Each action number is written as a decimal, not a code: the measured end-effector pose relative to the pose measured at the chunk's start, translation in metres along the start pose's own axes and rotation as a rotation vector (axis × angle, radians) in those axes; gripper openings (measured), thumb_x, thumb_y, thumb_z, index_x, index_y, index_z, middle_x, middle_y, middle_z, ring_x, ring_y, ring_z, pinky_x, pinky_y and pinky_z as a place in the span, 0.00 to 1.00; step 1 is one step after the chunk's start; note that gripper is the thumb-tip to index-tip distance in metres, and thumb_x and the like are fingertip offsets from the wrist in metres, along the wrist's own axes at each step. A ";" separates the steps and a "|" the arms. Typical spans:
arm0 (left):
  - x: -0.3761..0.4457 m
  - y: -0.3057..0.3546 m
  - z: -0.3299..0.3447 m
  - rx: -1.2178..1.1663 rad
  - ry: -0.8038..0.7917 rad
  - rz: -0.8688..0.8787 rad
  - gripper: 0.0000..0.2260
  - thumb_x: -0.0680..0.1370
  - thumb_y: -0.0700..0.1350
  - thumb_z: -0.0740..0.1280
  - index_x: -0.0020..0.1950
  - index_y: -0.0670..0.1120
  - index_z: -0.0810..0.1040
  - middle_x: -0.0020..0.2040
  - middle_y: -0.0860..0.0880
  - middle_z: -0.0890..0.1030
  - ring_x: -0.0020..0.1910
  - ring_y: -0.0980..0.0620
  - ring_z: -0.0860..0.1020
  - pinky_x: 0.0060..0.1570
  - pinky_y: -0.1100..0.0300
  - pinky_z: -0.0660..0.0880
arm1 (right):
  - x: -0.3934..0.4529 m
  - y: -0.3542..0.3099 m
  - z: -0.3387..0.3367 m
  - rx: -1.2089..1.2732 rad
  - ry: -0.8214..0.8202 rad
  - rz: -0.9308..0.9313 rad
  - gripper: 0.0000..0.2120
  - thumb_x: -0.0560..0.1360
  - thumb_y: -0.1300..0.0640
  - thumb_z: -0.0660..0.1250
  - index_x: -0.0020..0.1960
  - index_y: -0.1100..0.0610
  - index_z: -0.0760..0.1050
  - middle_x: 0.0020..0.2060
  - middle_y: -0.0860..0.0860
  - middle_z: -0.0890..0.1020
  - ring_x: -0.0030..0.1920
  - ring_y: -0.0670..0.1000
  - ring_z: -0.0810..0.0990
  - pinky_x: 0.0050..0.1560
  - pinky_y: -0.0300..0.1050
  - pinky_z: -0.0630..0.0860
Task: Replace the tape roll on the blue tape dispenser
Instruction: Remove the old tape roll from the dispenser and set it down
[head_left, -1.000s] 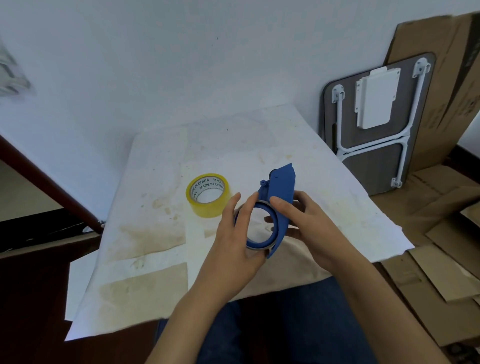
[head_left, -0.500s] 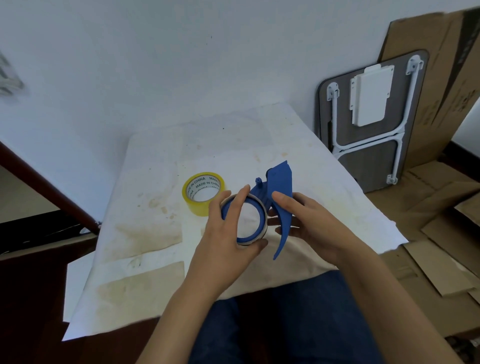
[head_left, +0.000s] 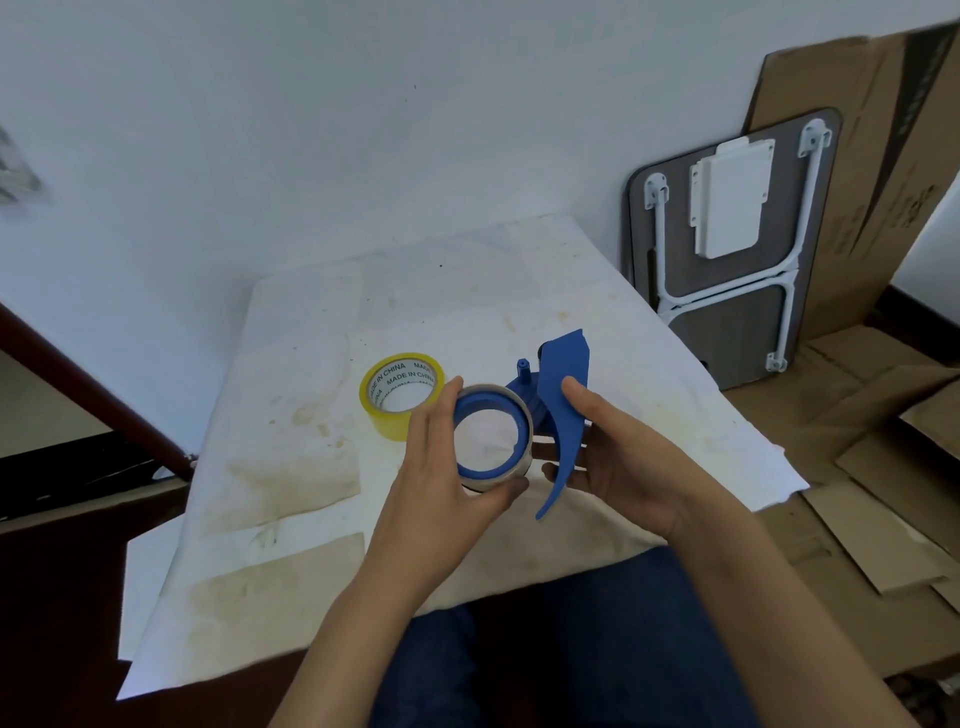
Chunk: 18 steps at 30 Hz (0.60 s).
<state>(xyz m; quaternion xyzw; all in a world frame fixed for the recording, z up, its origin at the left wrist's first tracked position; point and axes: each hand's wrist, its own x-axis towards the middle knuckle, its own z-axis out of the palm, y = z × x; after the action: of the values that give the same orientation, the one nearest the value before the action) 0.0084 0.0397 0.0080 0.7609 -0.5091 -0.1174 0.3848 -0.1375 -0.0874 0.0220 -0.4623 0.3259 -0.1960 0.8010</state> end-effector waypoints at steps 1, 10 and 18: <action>0.000 -0.002 0.000 0.002 0.000 -0.001 0.44 0.69 0.56 0.75 0.77 0.55 0.53 0.72 0.55 0.64 0.69 0.60 0.66 0.52 0.85 0.60 | 0.000 0.000 0.000 -0.006 -0.005 -0.002 0.26 0.66 0.42 0.69 0.59 0.55 0.78 0.50 0.53 0.84 0.47 0.53 0.85 0.50 0.49 0.82; 0.000 -0.013 0.006 -0.011 0.110 -0.051 0.40 0.65 0.60 0.74 0.73 0.52 0.63 0.65 0.53 0.66 0.65 0.61 0.67 0.63 0.54 0.73 | 0.000 0.002 0.010 -0.188 0.045 -0.134 0.22 0.72 0.53 0.72 0.65 0.53 0.74 0.57 0.49 0.83 0.54 0.48 0.84 0.52 0.45 0.82; 0.007 -0.006 -0.008 -0.259 0.199 -0.193 0.28 0.67 0.60 0.75 0.59 0.74 0.62 0.57 0.76 0.65 0.61 0.59 0.71 0.58 0.57 0.73 | 0.009 -0.002 0.018 -0.367 0.258 -0.314 0.22 0.70 0.53 0.76 0.61 0.50 0.73 0.55 0.44 0.82 0.55 0.46 0.81 0.53 0.45 0.79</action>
<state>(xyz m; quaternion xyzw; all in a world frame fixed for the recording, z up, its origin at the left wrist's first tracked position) 0.0202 0.0383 0.0105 0.7581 -0.3736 -0.1427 0.5150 -0.1185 -0.0826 0.0273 -0.6158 0.3795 -0.3128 0.6156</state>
